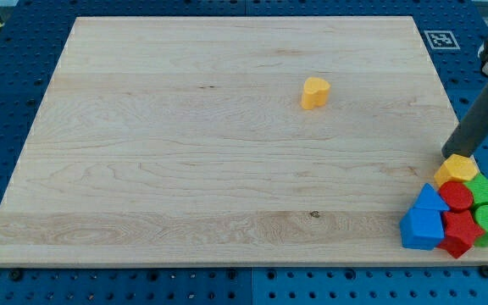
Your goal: Move yellow heart closer to group of blocks
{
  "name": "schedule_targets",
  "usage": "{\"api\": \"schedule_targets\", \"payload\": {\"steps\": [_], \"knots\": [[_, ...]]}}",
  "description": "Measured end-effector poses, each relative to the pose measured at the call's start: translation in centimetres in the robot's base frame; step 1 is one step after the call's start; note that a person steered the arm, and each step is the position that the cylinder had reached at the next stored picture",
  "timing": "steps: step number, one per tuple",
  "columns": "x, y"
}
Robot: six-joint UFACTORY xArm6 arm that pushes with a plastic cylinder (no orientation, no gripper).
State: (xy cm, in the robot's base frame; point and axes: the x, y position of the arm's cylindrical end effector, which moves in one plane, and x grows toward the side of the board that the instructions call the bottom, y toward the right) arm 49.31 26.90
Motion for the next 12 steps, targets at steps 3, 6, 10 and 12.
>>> {"api": "schedule_targets", "payload": {"steps": [3, 6, 10, 12], "knots": [[-5.6, -4.2], [-15.9, -17.0], [-9.8, -17.0], [-5.4, -17.1]]}}
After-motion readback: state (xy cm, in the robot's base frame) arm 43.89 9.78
